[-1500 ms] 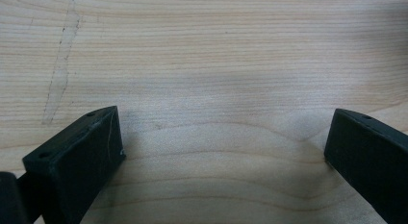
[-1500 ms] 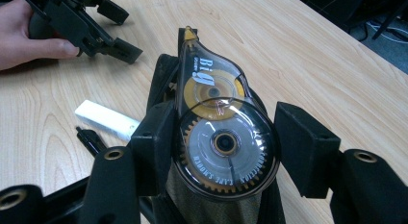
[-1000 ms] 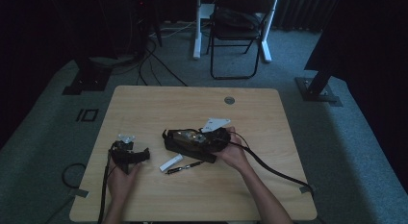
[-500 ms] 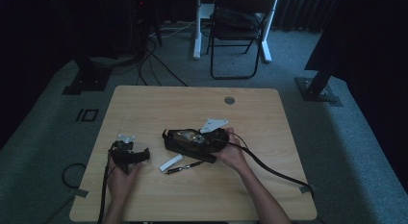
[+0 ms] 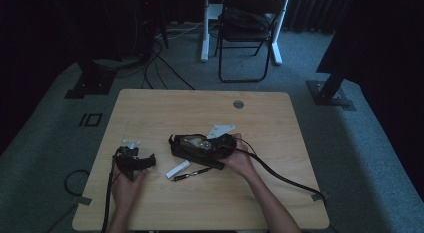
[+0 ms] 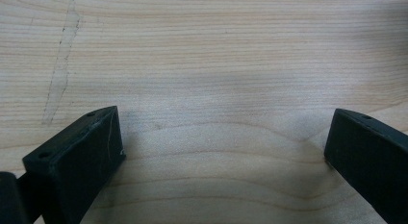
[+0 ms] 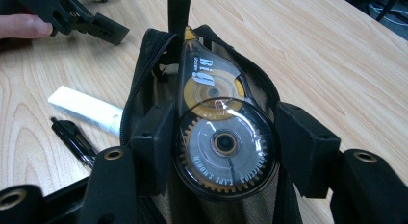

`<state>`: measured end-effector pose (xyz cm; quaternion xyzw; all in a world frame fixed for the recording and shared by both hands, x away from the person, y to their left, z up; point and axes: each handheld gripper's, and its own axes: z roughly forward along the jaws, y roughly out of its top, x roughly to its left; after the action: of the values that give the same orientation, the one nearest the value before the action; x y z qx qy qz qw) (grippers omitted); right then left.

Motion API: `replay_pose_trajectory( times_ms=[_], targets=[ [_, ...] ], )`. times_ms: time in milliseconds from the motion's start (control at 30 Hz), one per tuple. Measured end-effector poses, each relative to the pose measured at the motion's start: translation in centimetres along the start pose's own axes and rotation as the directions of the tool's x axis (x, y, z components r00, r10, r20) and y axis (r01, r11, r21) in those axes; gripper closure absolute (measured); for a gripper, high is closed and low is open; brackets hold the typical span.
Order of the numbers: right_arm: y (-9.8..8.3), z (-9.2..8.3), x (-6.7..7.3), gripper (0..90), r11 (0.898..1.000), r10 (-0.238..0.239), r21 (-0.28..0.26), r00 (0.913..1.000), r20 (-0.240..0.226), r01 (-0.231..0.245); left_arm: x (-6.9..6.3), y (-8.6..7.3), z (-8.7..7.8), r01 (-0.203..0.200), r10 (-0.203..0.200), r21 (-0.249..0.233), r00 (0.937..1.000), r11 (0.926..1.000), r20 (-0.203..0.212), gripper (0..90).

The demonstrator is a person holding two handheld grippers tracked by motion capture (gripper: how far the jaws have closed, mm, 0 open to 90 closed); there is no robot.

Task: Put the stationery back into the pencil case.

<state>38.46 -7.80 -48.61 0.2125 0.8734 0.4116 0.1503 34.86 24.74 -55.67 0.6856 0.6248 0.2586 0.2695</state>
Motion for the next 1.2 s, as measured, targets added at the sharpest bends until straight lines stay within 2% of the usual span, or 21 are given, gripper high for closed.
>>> replay_pose_trajectory(
  times_ms=[1200],
  targets=[
    [-0.7,1.5,0.1,41.5,0.998,-0.007,0.066,0.9999,-0.014,0.008,0.0,0.0,0.0,-0.004,0.004,0.003,1.0000,1.0000,0.000,0.0]
  ],
)
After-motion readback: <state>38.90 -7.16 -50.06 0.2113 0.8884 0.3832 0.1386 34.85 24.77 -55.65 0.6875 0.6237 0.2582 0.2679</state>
